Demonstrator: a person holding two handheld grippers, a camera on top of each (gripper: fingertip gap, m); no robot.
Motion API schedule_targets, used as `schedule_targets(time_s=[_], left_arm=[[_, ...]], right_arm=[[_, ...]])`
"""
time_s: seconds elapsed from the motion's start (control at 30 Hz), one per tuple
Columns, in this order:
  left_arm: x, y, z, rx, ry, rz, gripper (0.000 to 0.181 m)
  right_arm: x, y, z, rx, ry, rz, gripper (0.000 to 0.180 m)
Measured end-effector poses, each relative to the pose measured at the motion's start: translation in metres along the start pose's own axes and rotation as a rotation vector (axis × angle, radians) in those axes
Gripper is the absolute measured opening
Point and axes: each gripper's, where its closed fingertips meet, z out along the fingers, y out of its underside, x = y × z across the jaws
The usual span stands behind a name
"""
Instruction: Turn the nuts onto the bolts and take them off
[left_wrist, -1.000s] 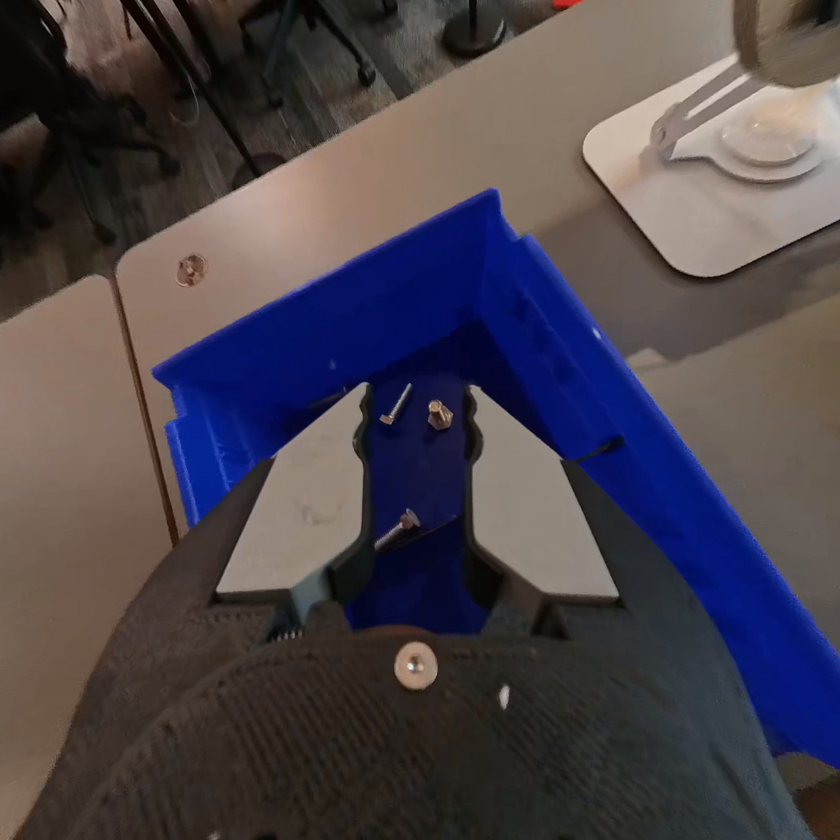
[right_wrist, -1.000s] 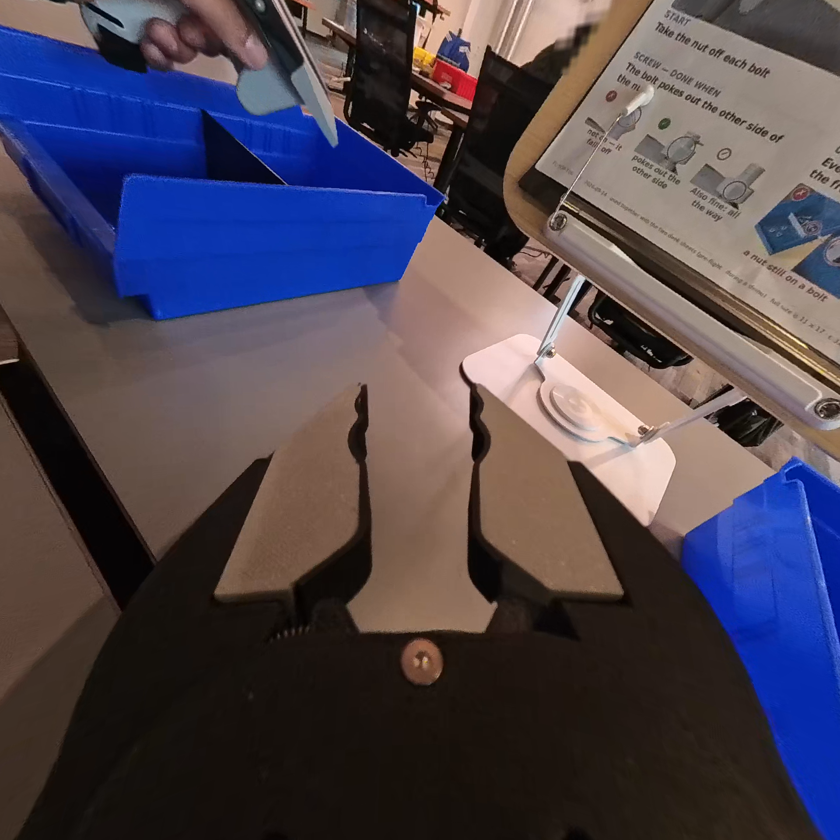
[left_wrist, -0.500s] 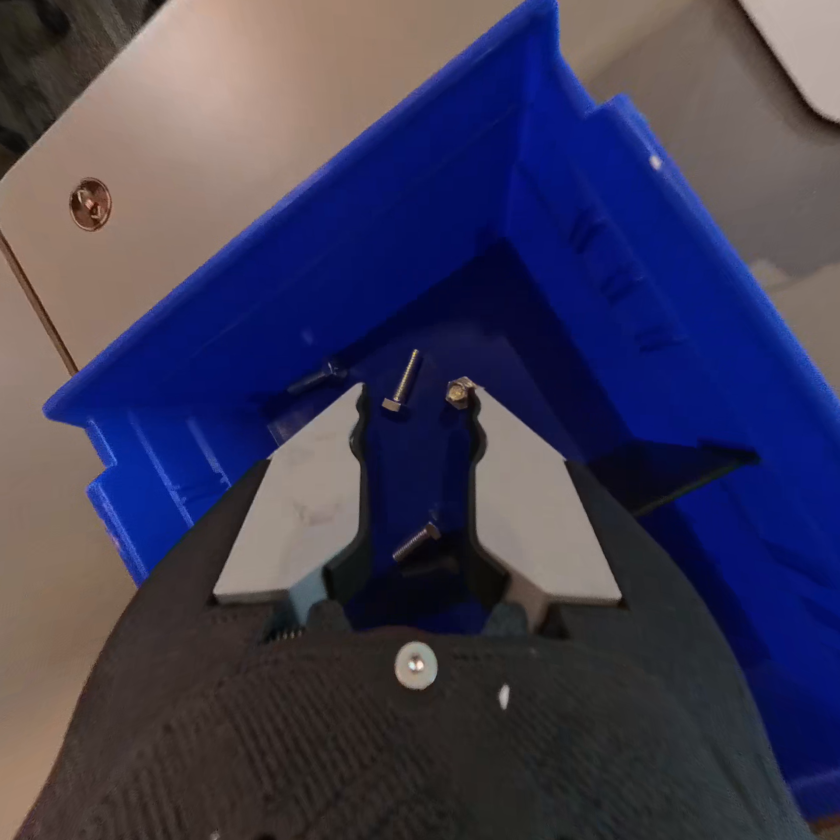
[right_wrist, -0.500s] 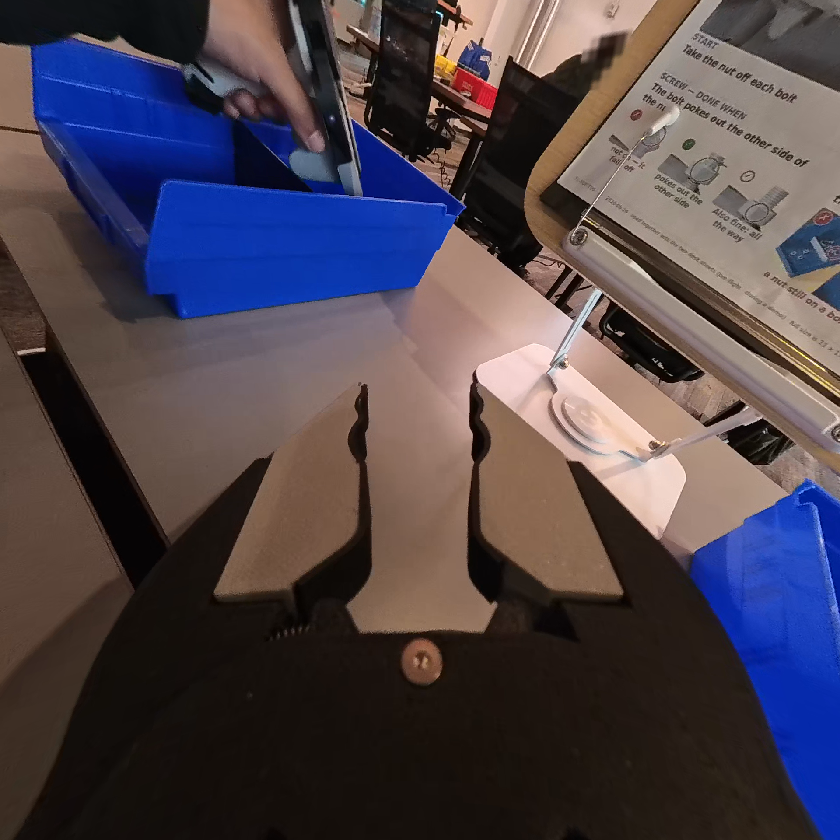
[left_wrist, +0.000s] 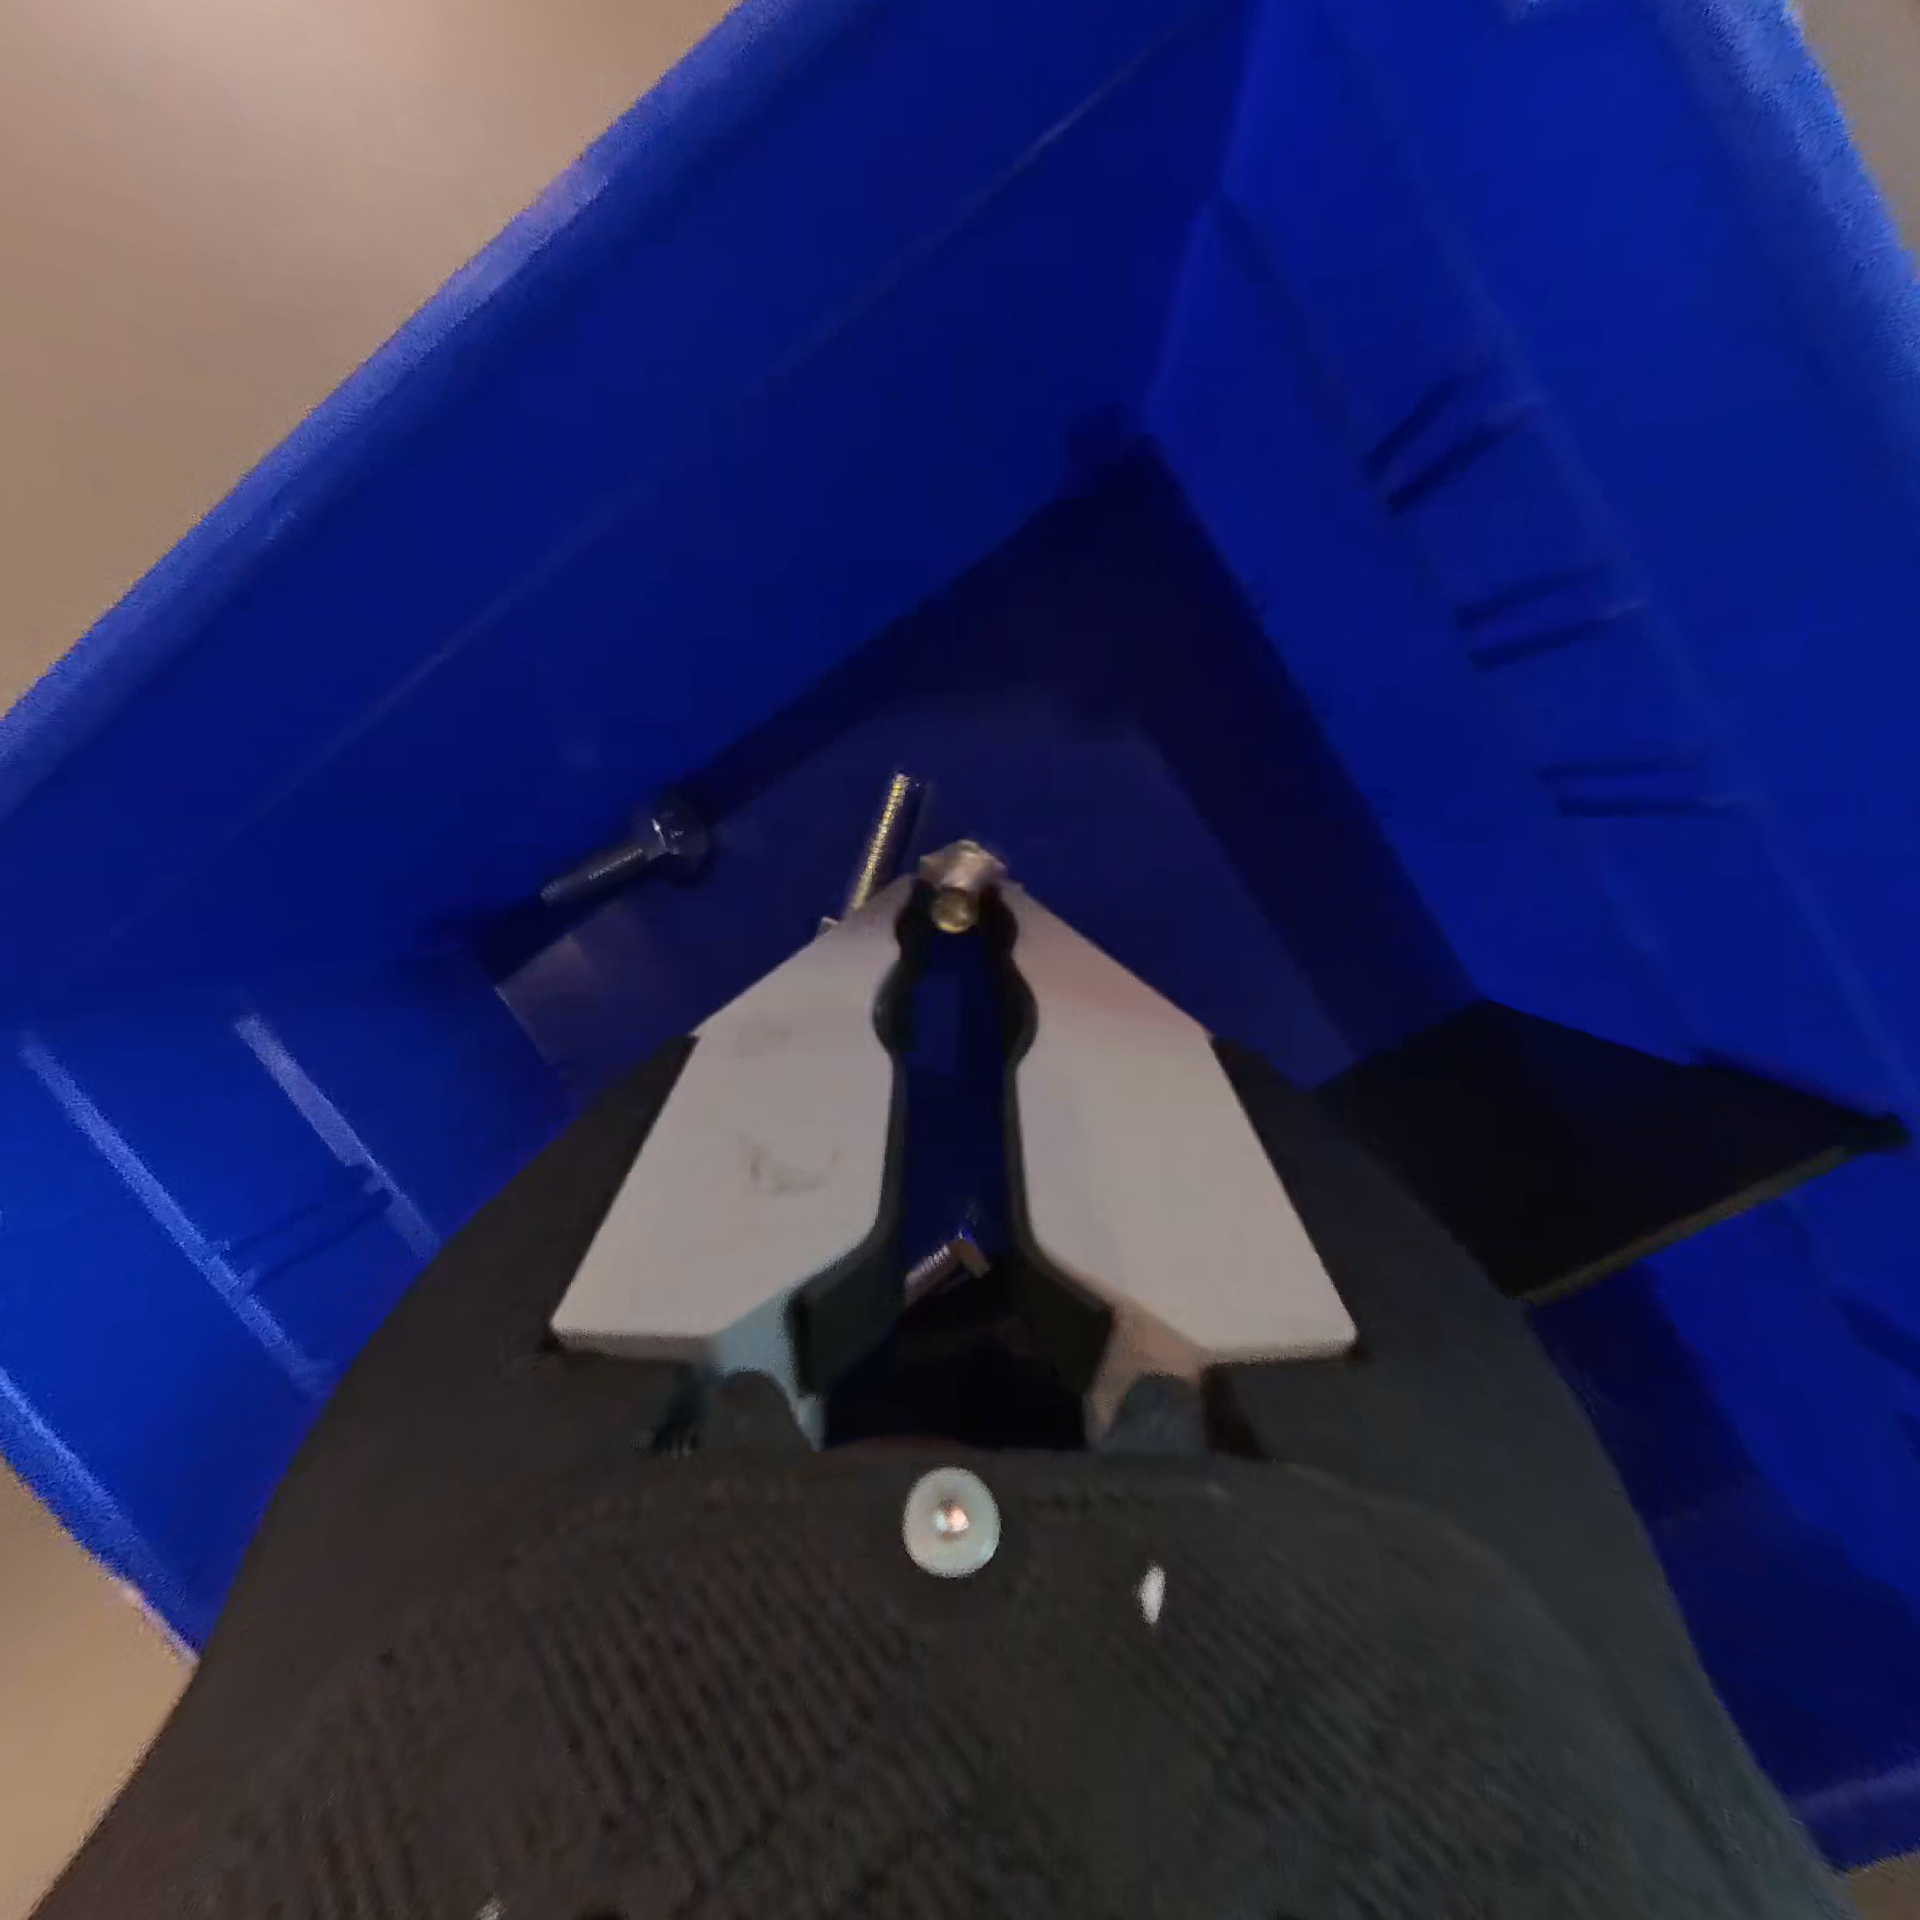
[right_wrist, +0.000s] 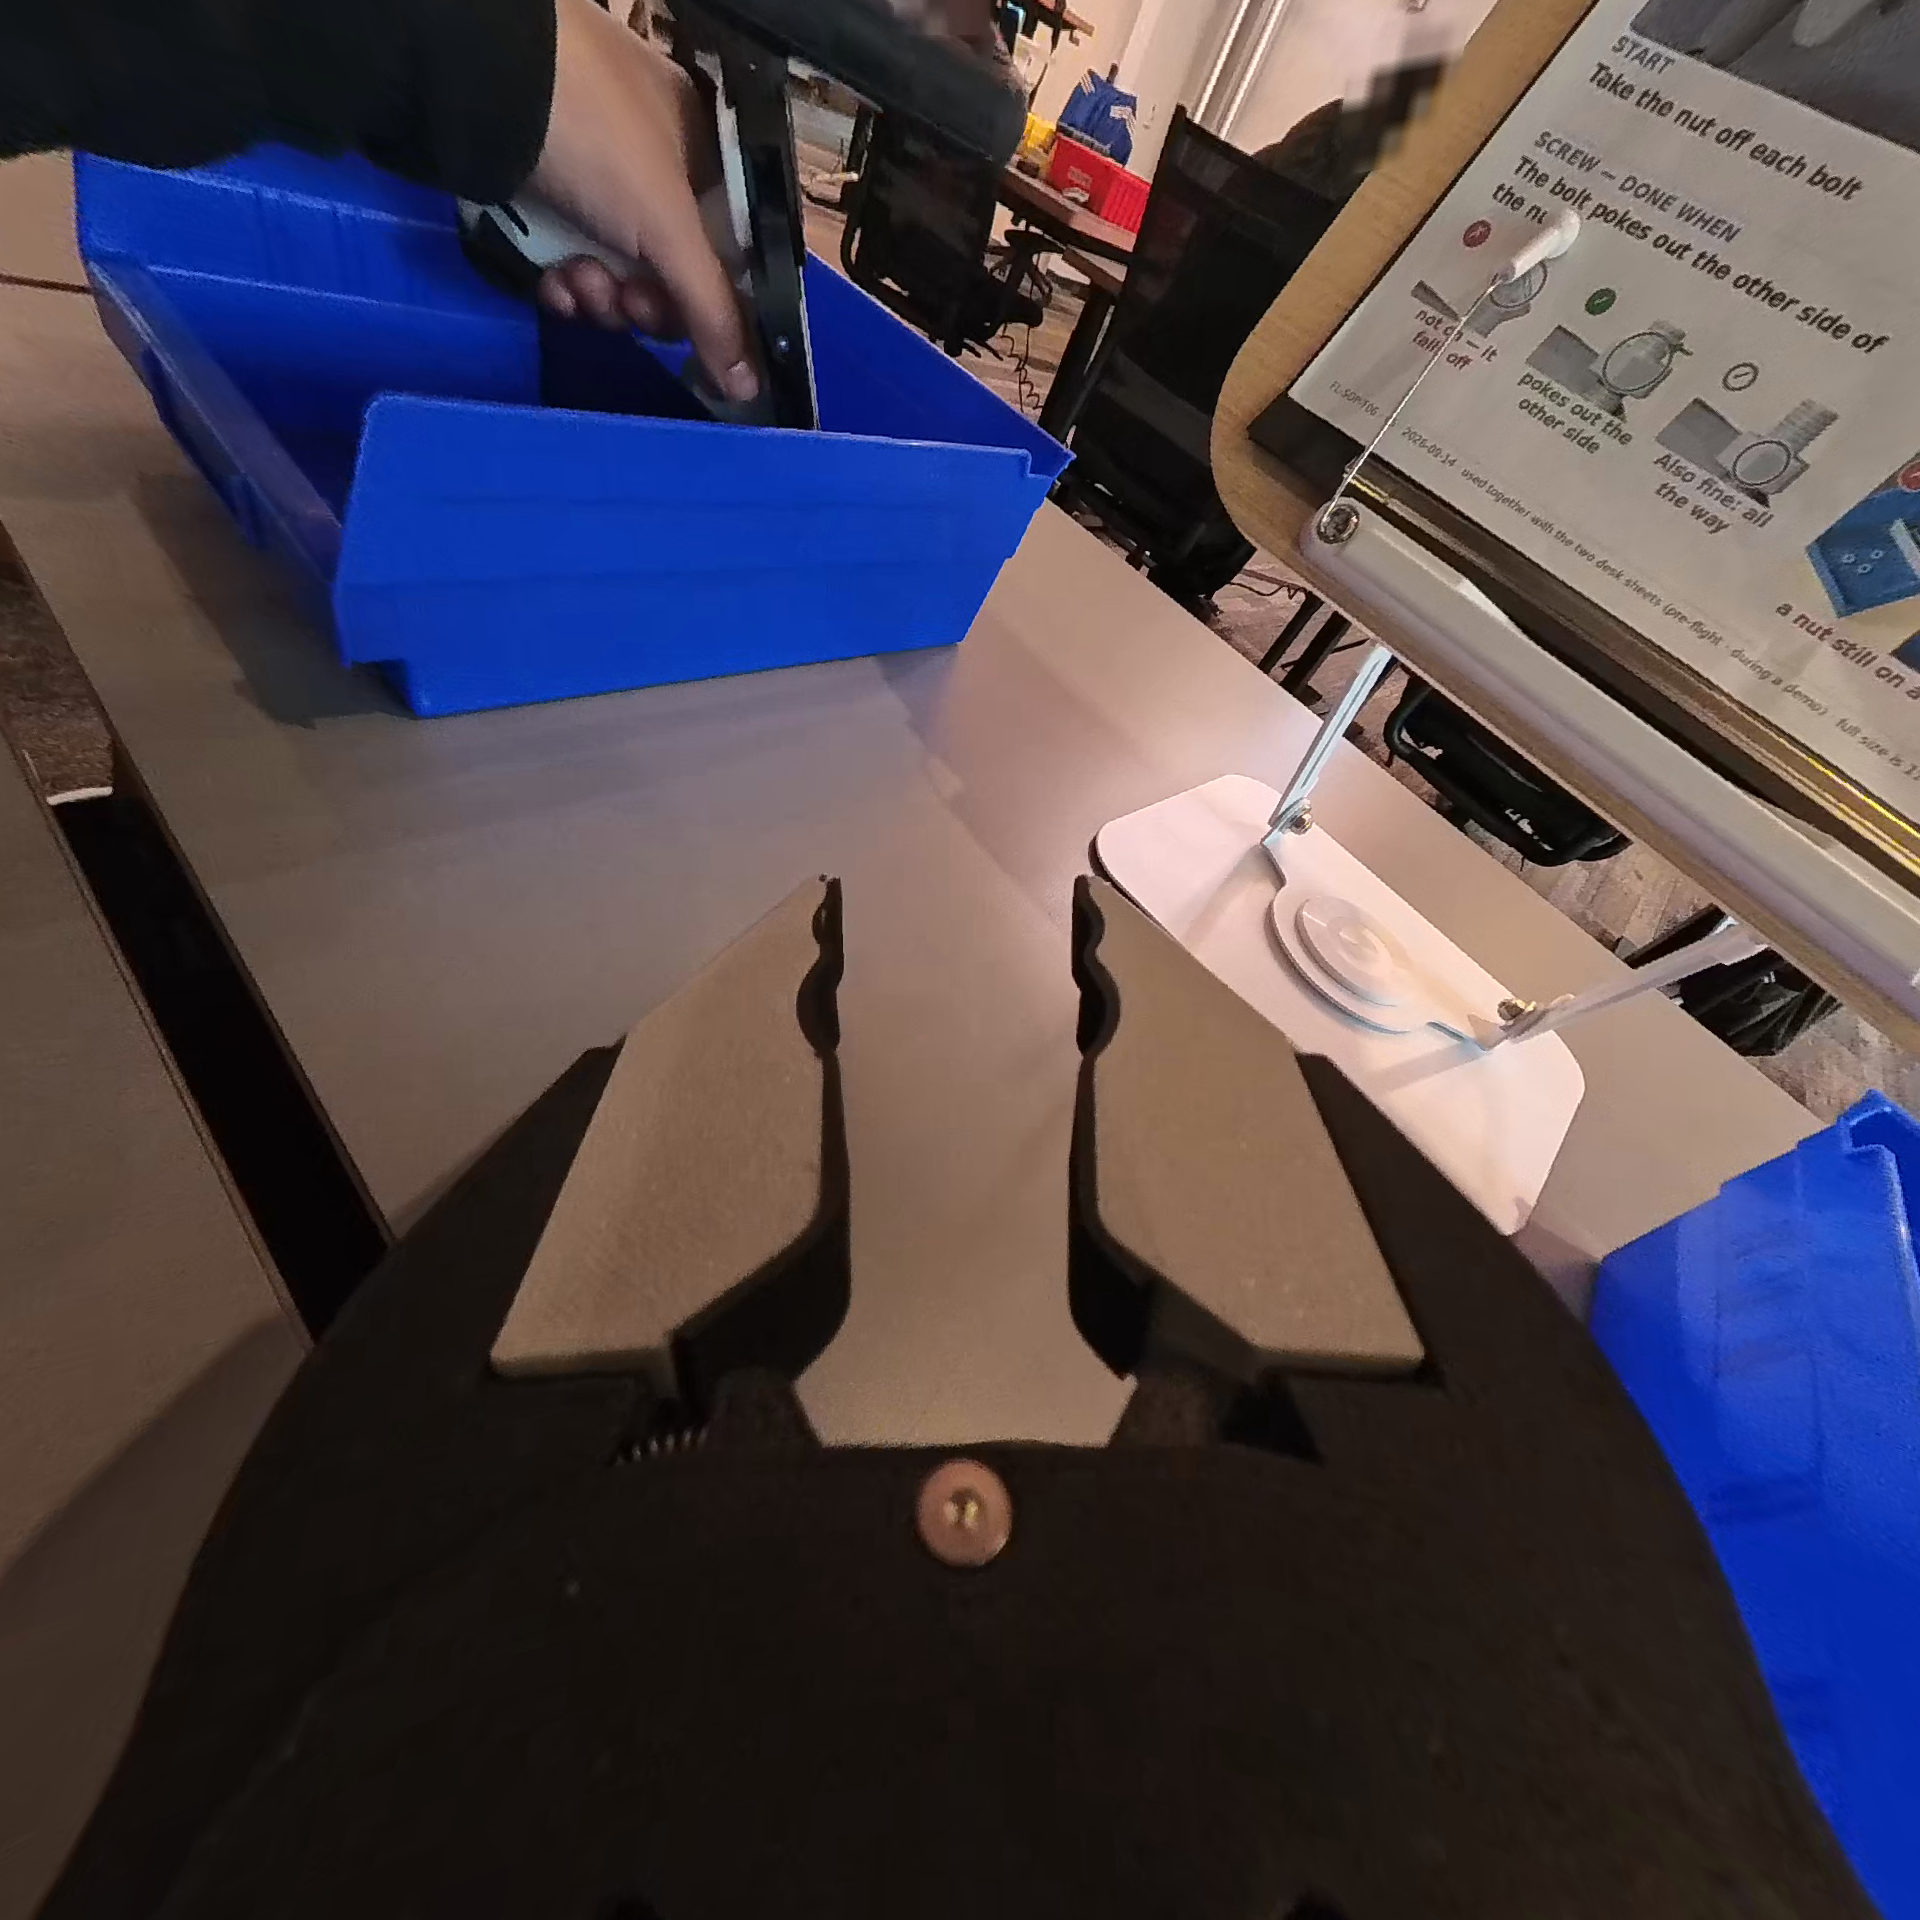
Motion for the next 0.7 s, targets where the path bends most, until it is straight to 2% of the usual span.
schedule_targets(time_s=[0.43,0.57,0.7], left_arm=[[-0.017,-0.009,-0.036,0.051,-0.067,-0.006,0.008],[-0.006,-0.017,-0.055,0.078,-0.049,0.013,0.008],[0.022,-0.036,-0.087,0.137,-0.064,0.114,0.008]], right_arm=[[-0.002,-0.001,0.0,0.001,-0.005,-0.007,0.041],[0.001,-0.001,-0.001,0.0,0.007,-0.01,0.041],[0.013,-0.005,-0.006,0.014,0.043,0.005,0.04]])
